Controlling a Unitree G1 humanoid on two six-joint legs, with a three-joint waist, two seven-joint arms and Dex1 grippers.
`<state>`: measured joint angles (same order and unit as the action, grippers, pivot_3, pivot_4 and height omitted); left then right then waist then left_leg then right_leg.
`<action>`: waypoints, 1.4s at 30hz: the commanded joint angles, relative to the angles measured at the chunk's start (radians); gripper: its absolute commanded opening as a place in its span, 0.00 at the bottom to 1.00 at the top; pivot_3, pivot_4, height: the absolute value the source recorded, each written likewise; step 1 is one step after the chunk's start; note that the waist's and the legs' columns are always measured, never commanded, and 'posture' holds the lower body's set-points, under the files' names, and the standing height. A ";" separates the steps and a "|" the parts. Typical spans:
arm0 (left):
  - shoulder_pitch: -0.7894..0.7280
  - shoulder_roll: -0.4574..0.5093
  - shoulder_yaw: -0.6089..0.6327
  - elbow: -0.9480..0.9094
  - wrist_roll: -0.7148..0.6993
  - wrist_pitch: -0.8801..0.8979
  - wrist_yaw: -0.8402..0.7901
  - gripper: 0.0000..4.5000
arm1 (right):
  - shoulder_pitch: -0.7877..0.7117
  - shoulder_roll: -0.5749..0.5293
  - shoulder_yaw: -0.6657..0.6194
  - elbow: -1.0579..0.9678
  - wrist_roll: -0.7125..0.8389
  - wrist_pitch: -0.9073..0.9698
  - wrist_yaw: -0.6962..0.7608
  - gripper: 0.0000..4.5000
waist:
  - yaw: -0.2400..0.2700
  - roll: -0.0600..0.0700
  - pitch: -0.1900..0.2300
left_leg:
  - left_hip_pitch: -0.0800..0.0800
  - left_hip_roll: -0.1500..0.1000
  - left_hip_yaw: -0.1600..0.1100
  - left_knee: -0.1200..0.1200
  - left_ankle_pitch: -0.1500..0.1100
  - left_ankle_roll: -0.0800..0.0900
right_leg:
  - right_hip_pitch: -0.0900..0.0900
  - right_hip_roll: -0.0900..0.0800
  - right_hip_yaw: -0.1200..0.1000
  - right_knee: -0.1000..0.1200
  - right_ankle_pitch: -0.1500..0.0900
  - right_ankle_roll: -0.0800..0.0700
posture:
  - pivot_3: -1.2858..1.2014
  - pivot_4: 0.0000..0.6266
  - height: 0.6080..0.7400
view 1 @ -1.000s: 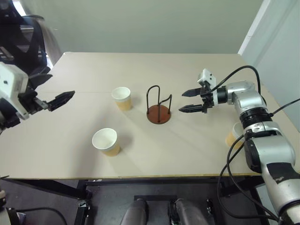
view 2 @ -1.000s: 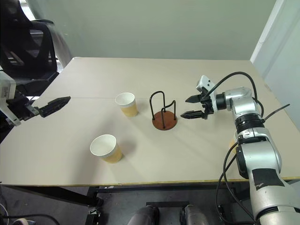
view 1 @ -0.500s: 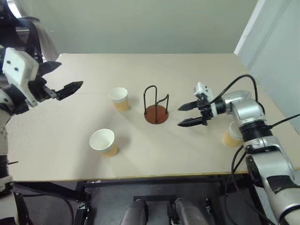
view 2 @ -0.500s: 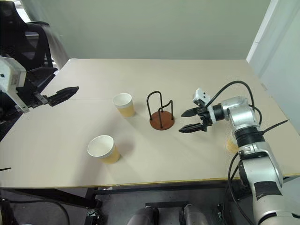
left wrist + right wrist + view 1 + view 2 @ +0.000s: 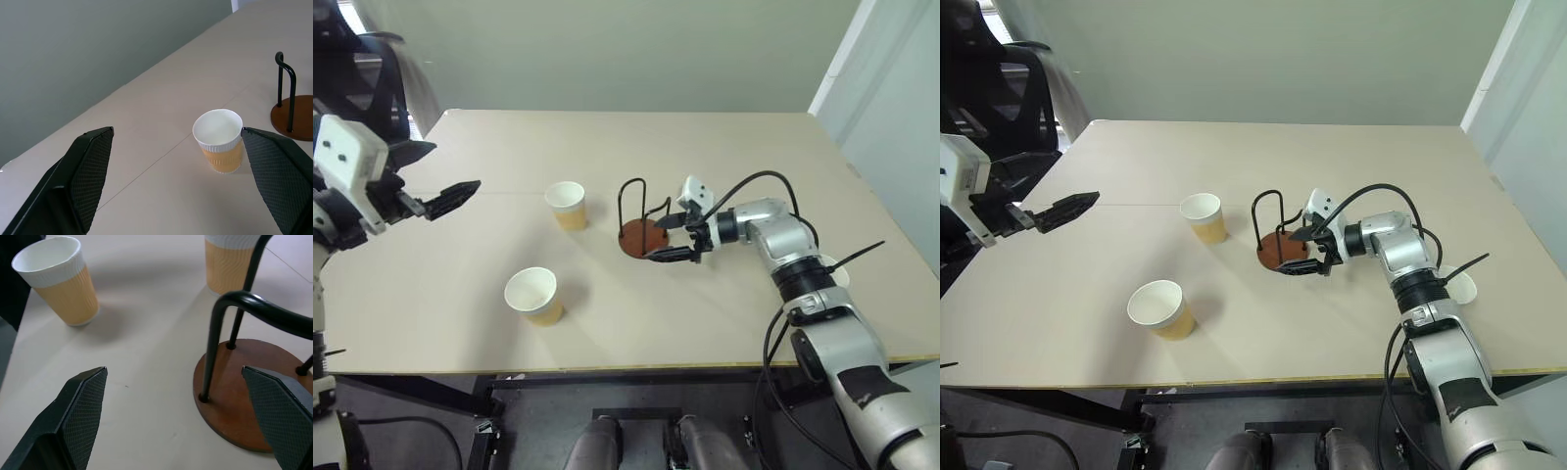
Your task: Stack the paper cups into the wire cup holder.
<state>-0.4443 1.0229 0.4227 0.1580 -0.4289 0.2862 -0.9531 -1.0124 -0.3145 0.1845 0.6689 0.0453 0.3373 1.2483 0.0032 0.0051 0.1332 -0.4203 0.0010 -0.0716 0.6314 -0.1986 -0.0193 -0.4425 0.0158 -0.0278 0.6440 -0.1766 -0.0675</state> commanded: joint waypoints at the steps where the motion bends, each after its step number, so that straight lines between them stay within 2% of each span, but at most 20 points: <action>1: 0.006 0.020 0.050 -0.036 -0.009 -0.014 0.008 0.99 | -0.040 0.015 0.007 0.010 -0.010 -0.044 -0.041 1.00 | 0.000 0.000 0.000 | 0.000 0.000 0.000 0.000 0.000 0.000 | 0.000 0.000 0.000 0.000 0.000 0.000 | 0.52 0.24 1.00; 17: 0.001 0.026 0.042 -0.036 -0.007 -0.007 0.006 0.99 | -0.066 0.071 0.004 0.011 0.003 0.020 -0.126 1.00 | 0.000 0.000 0.000 | 0.000 0.000 0.000 0.000 -0.001 -0.002 | -0.001 0.000 0.000 0.000 -0.001 -0.001 | 0.52 0.24 1.00; 20: -0.024 0.022 0.038 -0.047 -0.022 0.014 0.014 1.00 | -0.064 0.085 0.003 -0.008 0.008 0.055 -0.136 0.87 | 0.000 0.000 0.000 | -0.001 0.000 0.000 -0.001 -0.001 -0.002 | -0.001 0.000 0.000 0.000 -0.001 -0.001 | 0.52 0.24 1.00; 31: 0.004 0.023 0.043 -0.058 -0.007 0.015 0.014 1.00 | -0.043 0.094 0.011 -0.058 0.016 0.119 -0.149 0.00 | 0.000 0.000 0.000 | -0.001 0.000 0.000 -0.001 -0.001 -0.002 | -0.002 0.000 0.000 0.000 -0.001 -0.001 | 0.52 0.24 1.00; 36: -0.008 0.028 0.035 -0.057 -0.004 0.019 0.014 1.00 | -0.084 0.050 0.034 0.028 -0.006 0.038 -0.071 0.00 | 0.000 -0.001 -0.001 | -0.001 0.000 -0.001 -0.001 -0.002 -0.002 | -0.002 0.000 0.000 0.000 -0.001 -0.001 | 0.52 0.24 1.00; 42: -0.020 0.029 0.022 -0.053 -0.001 0.021 0.010 1.00 | -0.183 -0.008 0.046 0.215 -0.022 -0.190 0.104 0.00 | 0.001 -0.001 -0.001 | -0.001 0.000 0.000 -0.001 -0.001 -0.002 | -0.002 0.000 0.000 0.000 -0.001 -0.001 | 0.52 0.24 1.00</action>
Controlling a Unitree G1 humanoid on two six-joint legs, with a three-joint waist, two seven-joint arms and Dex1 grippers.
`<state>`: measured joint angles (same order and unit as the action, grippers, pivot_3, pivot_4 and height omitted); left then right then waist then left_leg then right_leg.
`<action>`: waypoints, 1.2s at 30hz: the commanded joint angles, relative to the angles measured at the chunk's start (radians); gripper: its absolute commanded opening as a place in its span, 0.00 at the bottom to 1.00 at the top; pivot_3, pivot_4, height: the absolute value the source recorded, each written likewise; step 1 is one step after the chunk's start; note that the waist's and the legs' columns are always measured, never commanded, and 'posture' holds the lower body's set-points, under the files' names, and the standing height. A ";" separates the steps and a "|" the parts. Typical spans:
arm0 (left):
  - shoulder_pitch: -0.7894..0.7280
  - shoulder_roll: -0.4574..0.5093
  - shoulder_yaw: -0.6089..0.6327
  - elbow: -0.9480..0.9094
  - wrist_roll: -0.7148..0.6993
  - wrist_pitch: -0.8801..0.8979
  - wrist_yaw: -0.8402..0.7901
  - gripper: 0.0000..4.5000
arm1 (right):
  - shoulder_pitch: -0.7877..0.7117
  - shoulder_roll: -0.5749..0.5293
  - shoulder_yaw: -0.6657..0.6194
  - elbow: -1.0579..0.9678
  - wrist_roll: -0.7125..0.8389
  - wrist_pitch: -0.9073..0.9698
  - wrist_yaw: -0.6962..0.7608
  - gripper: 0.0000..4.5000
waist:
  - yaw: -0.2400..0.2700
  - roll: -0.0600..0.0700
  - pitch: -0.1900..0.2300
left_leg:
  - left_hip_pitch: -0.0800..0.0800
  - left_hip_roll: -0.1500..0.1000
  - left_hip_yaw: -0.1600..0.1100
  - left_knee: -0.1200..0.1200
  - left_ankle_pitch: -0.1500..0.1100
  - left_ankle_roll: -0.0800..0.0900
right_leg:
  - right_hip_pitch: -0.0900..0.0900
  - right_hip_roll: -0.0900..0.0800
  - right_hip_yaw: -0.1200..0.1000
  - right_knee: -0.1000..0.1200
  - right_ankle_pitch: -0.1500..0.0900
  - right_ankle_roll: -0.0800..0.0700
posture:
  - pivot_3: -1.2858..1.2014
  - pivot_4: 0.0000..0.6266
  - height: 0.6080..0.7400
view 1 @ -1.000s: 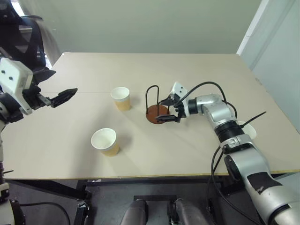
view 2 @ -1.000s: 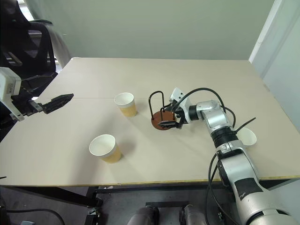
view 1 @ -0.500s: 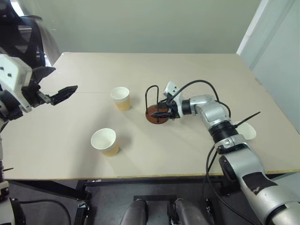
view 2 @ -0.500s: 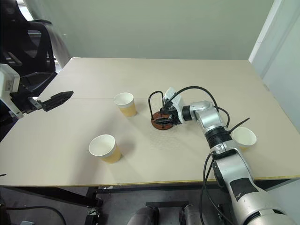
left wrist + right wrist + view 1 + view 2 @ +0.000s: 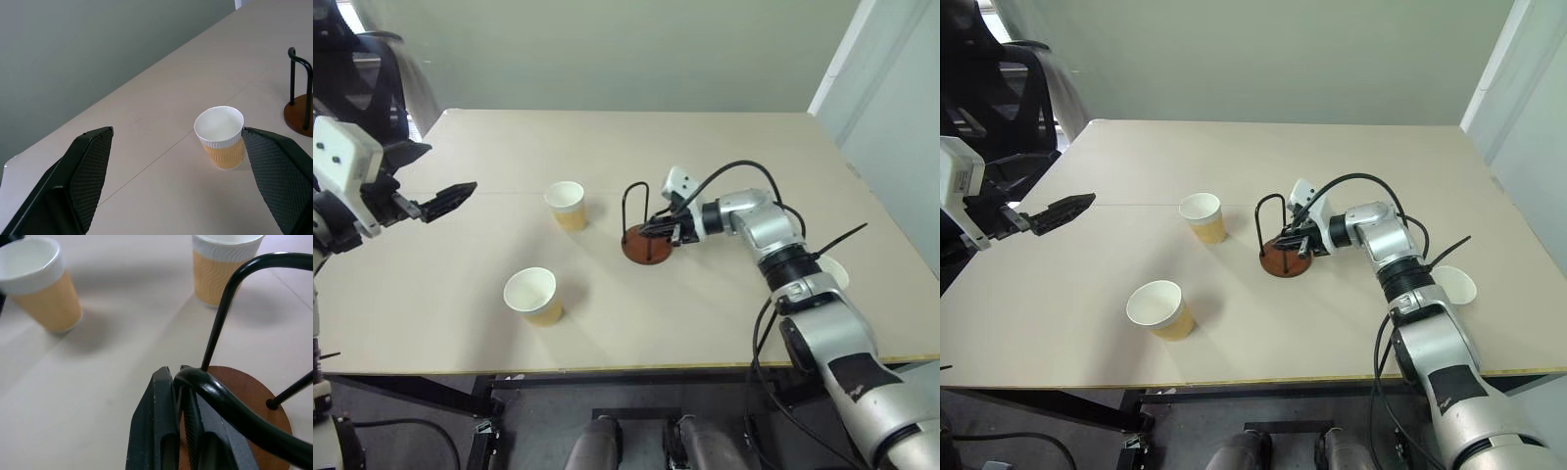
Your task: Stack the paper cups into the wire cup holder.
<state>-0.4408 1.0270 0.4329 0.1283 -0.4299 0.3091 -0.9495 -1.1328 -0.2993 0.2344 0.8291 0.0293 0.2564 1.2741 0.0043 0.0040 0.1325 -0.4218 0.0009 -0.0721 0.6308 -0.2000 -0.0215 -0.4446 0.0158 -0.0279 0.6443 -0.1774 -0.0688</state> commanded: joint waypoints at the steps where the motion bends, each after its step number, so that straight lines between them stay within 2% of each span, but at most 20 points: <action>1: -0.025 0.025 0.011 -0.021 0.000 -0.003 0.006 1.00 | -0.079 -0.028 -0.005 0.083 -0.006 -0.140 0.105 0.00 | 0.000 0.000 0.000 | 0.000 0.000 0.000 0.000 0.000 0.000 | 0.000 0.000 0.000 0.000 0.000 0.000 | 0.52 0.24 1.00; 6: -0.025 0.030 0.010 -0.017 0.002 -0.003 -0.003 1.00 | -0.138 -0.053 0.004 0.187 -0.023 -0.259 0.251 0.00 | -0.001 0.000 0.000 | -0.001 0.000 0.000 -0.001 -0.001 0.000 | -0.001 0.000 0.000 0.000 0.000 0.000 | 0.52 0.24 1.00; 10: -0.018 0.038 0.015 -0.017 0.002 -0.001 -0.007 1.00 | -0.134 -0.067 0.051 0.157 0.032 -0.242 0.338 0.00 | -0.001 0.000 0.000 | -0.001 0.000 0.000 -0.001 -0.002 0.000 | -0.001 0.000 0.000 0.000 0.000 0.000 | 0.52 0.24 1.00; 28: 0.003 0.064 0.032 -0.027 -0.005 0.014 -0.018 1.00 | -0.081 -0.164 0.358 -0.076 0.345 -0.145 0.340 0.00 | -0.003 0.000 0.000 | -0.001 0.000 0.000 0.000 -0.002 0.000 | -0.001 0.000 0.000 0.000 0.000 -0.001 | 0.52 0.24 1.00; 36: 0.001 0.068 0.029 -0.024 -0.003 0.016 -0.017 1.00 | -0.071 -0.168 0.404 -0.090 0.340 -0.163 0.340 0.00 | -0.004 0.000 0.000 | -0.001 0.000 0.000 0.000 -0.001 0.001 | -0.001 0.000 0.000 0.000 0.000 -0.001 | 0.52 0.24 1.00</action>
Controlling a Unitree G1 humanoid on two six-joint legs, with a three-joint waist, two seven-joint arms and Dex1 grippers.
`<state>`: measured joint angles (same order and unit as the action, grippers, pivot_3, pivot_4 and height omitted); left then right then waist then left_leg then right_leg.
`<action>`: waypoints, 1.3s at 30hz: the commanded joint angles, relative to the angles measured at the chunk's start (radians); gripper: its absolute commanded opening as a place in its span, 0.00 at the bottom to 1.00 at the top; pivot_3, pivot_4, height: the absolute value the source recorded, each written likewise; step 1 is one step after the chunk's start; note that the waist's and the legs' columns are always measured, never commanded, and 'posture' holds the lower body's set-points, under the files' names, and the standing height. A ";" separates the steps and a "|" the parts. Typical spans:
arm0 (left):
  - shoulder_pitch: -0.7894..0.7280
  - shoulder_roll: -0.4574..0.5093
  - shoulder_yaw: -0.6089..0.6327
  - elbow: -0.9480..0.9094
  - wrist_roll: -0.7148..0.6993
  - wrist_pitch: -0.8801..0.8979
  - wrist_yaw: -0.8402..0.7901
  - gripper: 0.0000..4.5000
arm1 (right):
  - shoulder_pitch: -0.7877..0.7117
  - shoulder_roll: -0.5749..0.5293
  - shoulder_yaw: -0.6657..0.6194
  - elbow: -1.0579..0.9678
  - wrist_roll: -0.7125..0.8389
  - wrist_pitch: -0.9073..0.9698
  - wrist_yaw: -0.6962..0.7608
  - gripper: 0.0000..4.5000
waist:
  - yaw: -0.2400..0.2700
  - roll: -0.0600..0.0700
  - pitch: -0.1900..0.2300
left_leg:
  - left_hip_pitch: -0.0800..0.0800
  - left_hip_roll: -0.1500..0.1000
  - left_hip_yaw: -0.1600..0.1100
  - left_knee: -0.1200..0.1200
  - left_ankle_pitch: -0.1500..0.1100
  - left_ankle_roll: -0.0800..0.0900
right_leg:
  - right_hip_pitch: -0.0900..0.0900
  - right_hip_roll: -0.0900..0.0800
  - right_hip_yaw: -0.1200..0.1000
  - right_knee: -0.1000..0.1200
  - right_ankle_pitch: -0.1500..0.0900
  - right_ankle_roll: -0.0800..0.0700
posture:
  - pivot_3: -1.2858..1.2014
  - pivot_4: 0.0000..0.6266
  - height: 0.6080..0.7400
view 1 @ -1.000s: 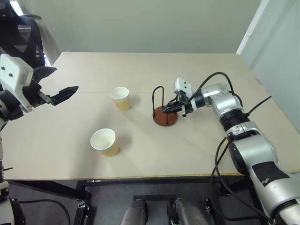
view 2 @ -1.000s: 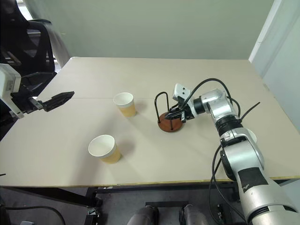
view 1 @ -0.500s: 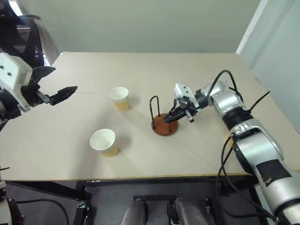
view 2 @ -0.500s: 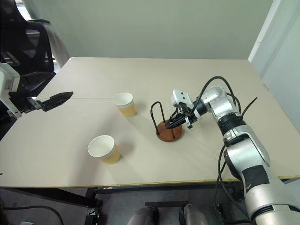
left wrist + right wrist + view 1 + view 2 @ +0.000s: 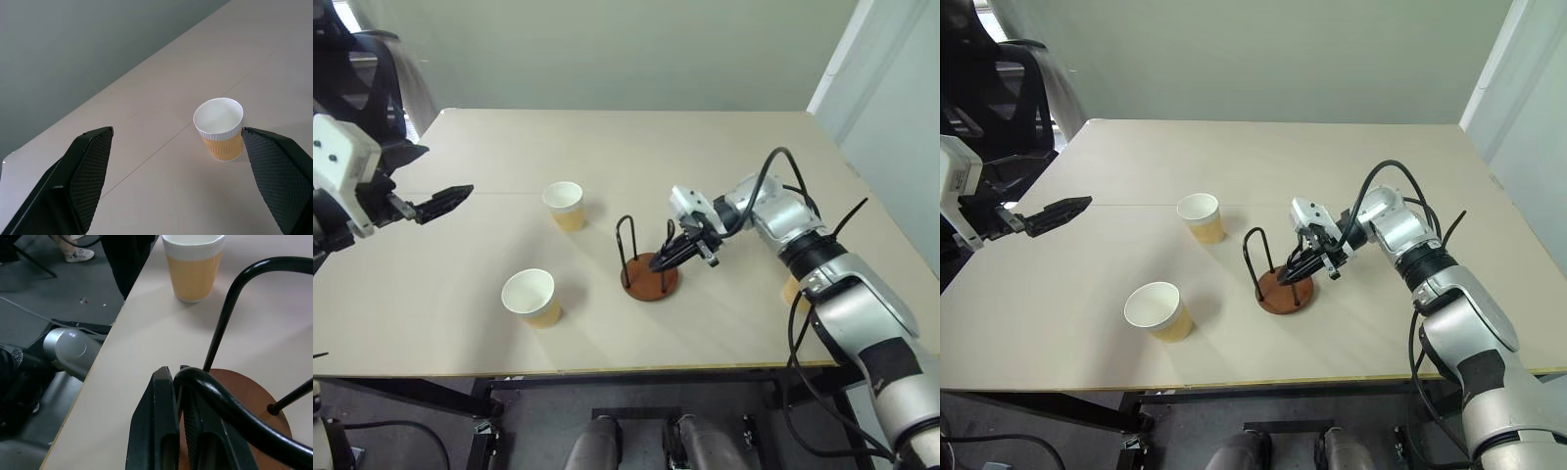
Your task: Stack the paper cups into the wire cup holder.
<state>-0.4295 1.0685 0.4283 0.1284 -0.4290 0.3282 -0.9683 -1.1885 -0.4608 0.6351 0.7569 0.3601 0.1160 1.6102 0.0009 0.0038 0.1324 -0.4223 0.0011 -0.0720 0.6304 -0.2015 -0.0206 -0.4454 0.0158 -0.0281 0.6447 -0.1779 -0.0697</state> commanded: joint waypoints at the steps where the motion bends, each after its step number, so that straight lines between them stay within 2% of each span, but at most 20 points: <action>1: -0.012 0.026 0.032 -0.024 -0.004 -0.004 0.002 1.00 | -0.019 -0.005 0.010 -0.004 -0.005 -0.044 0.004 0.00 | 0.000 0.000 0.000 | 0.000 0.000 0.000 0.000 0.000 0.000 | 0.000 0.000 0.000 0.000 0.000 0.000 | 0.52 0.24 1.00; 2: -0.013 0.026 0.029 -0.023 -0.004 -0.004 0.003 1.00 | -0.025 0.001 0.009 0.018 -0.026 -0.070 0.004 0.00 | 0.000 0.000 0.000 | 0.000 0.000 0.000 0.000 0.000 0.000 | 0.000 0.000 0.000 0.000 0.000 0.000 | 0.52 0.24 1.00; 5: -0.017 0.024 0.023 -0.022 -0.003 -0.006 0.004 1.00 | -0.041 0.016 -0.001 0.079 -0.078 -0.140 0.004 0.16 | 0.000 0.000 0.000 | 0.000 0.000 0.000 0.000 0.000 0.000 | 0.000 0.000 0.000 0.000 0.000 0.000 | 0.52 0.24 1.00; 15: -0.039 0.022 0.008 -0.012 0.002 -0.011 0.002 1.00 | -0.077 0.043 -0.052 0.216 -0.171 -0.261 0.004 0.95 | 0.000 0.000 0.000 | 0.000 0.000 0.000 0.000 0.000 0.000 | 0.000 0.000 0.000 0.000 0.000 -0.001 | 0.52 0.24 1.00; 16: -0.040 0.022 0.006 -0.012 0.002 -0.011 0.002 1.00 | -0.079 0.047 -0.060 0.228 -0.182 -0.270 0.004 0.99 | 0.000 0.000 0.000 | 0.000 0.000 0.000 0.000 -0.001 -0.001 | 0.000 0.000 0.000 0.000 0.000 -0.001 | 0.52 0.24 1.00; 21: -0.051 0.019 -0.002 -0.007 0.004 -0.013 0.000 1.00 | -0.075 0.046 -0.072 0.229 -0.195 -0.285 0.004 0.99 | 0.000 0.000 0.000 | 0.000 0.000 0.000 0.000 -0.001 -0.001 | 0.000 0.000 0.000 0.000 0.000 -0.001 | 0.52 0.24 1.00; 29: -0.064 0.015 -0.013 0.000 0.007 -0.018 -0.002 1.00 | -0.075 -0.032 -0.026 0.199 -0.196 -0.285 0.004 0.99 | 0.002 0.000 0.000 | 0.000 0.000 0.000 0.000 -0.001 -0.001 | 0.000 0.000 0.000 0.000 0.000 -0.001 | 0.52 0.24 1.00; 33: -0.077 0.000 -0.031 0.007 -0.006 -0.012 -0.014 1.00 | -0.096 -0.067 -0.057 0.238 -0.227 -0.289 0.004 0.99 | 0.001 0.000 0.000 | 0.000 0.000 0.000 0.000 -0.001 -0.001 | 0.000 0.000 0.000 0.000 0.000 -0.001 | 0.52 0.24 1.00; 39: -0.123 -0.035 -0.079 0.016 -0.061 0.032 -0.085 1.00 | -0.157 -0.115 -0.130 0.241 -0.217 -0.186 0.004 0.99 | 0.001 0.000 0.000 | 0.000 0.000 0.000 0.000 -0.001 -0.001 | 0.000 0.000 0.000 0.001 0.000 -0.001 | 0.52 0.24 1.00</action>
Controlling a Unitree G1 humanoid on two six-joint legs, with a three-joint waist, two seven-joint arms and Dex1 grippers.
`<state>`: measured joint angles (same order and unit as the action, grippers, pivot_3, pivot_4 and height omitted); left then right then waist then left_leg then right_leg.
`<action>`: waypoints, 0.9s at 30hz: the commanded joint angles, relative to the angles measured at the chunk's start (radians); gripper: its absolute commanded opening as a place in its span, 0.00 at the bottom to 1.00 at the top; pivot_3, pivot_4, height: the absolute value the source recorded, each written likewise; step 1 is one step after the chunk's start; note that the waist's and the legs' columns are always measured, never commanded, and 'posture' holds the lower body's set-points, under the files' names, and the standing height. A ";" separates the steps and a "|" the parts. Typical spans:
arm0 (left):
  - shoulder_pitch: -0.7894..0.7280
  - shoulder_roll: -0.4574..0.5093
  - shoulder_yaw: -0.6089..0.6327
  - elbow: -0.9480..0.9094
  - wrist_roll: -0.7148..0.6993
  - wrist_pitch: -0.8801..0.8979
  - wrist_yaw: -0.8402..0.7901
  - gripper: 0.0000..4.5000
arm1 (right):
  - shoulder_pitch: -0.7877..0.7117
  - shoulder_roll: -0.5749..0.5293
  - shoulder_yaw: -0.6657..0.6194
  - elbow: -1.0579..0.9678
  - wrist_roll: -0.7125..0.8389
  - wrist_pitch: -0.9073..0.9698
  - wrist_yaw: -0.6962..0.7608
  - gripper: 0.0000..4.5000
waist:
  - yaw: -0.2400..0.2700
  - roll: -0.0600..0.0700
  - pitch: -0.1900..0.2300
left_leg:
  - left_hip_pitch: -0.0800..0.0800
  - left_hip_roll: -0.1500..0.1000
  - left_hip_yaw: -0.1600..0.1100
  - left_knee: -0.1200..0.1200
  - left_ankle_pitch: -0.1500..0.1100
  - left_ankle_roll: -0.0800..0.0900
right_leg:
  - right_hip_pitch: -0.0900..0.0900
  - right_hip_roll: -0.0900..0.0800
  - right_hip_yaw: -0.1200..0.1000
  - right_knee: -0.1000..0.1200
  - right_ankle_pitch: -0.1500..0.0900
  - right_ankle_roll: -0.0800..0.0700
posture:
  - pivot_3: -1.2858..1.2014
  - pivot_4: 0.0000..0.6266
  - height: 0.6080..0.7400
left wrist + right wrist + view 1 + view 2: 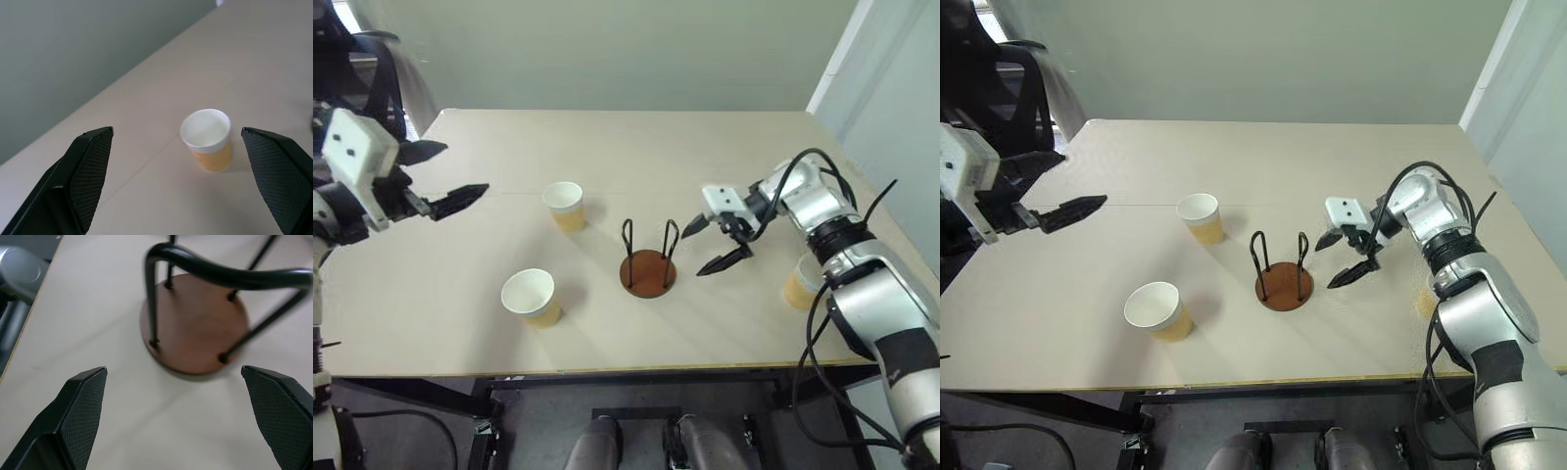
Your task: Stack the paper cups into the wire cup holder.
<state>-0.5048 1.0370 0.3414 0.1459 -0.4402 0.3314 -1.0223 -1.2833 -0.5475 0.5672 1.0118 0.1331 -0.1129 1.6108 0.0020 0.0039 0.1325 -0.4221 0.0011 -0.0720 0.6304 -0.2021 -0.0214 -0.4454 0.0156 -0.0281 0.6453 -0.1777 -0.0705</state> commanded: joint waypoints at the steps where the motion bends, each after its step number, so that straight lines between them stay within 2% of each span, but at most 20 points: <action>1: -0.061 -0.009 0.002 -0.002 -0.068 0.046 -0.046 1.00 | -0.070 -0.038 -0.071 -0.017 0.004 0.054 0.004 0.99 | 0.000 0.000 0.000 | 0.000 0.000 0.000 0.000 0.000 0.000 | 0.000 0.000 0.000 0.000 0.000 0.000 | 0.52 0.24 1.00; 6: -0.106 -0.044 -0.033 -0.041 -0.171 0.149 -0.135 1.00 | -0.080 -0.126 -0.081 -0.121 0.027 0.132 0.004 0.99 | 0.003 0.000 0.000 | -0.001 0.000 0.000 0.000 0.000 0.000 | 0.000 0.000 0.000 -0.001 0.000 0.000 | 0.52 0.24 1.00; 10: -0.132 -0.040 -0.067 -0.032 -0.196 0.183 -0.214 1.00 | -0.076 -0.186 -0.090 -0.175 0.026 0.171 0.004 0.99 | 0.003 0.000 0.000 | -0.001 0.000 0.000 0.000 -0.001 0.001 | 0.000 0.000 0.000 -0.001 0.001 0.001 | 0.52 0.24 1.00; 14: -0.141 0.000 -0.127 0.002 -0.162 0.132 -0.381 1.00 | -0.020 -0.324 -0.027 -0.270 -0.016 0.128 0.004 0.99 | 0.007 0.000 0.000 | -0.001 0.000 0.000 0.000 0.000 0.001 | 0.000 0.000 0.000 -0.001 0.001 0.002 | 0.52 0.24 1.00; 17: -0.160 0.035 -0.182 0.013 -0.163 0.174 -0.479 1.00 | 0.041 -0.433 0.018 -0.373 0.007 0.136 0.004 0.99 | 0.008 0.000 0.000 | -0.001 0.000 0.000 0.000 0.000 0.002 | 0.000 0.000 0.000 -0.001 0.000 0.002 | 0.52 0.24 1.00; 25: -0.278 -0.001 -0.246 0.136 -0.099 0.116 -0.527 1.00 | 0.129 -0.672 0.115 -0.638 0.173 0.251 0.004 0.99 | 0.004 0.001 0.001 | -0.001 0.000 0.001 0.001 0.004 0.007 | 0.001 0.000 0.000 -0.001 -0.001 0.005 | 0.52 0.24 1.00; 27: -0.287 -0.013 -0.252 0.172 -0.081 0.088 -0.540 1.00 | 0.150 -0.714 0.119 -0.688 0.205 0.275 0.004 0.99 | 0.001 0.001 0.001 | -0.001 0.000 0.001 0.001 0.010 0.017 | 0.003 0.000 0.000 -0.001 -0.004 0.007 | 0.52 0.24 1.00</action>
<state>-0.7697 1.0267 0.0856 0.2981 -0.5361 0.4484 -1.5446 -1.1347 -1.2385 0.6853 0.3784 0.2904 0.1400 1.6108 0.0031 0.0046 0.1330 -0.4228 0.0012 -0.0712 0.6311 -0.1915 -0.0036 -0.4418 0.0158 -0.0278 0.6434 -0.1818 -0.0629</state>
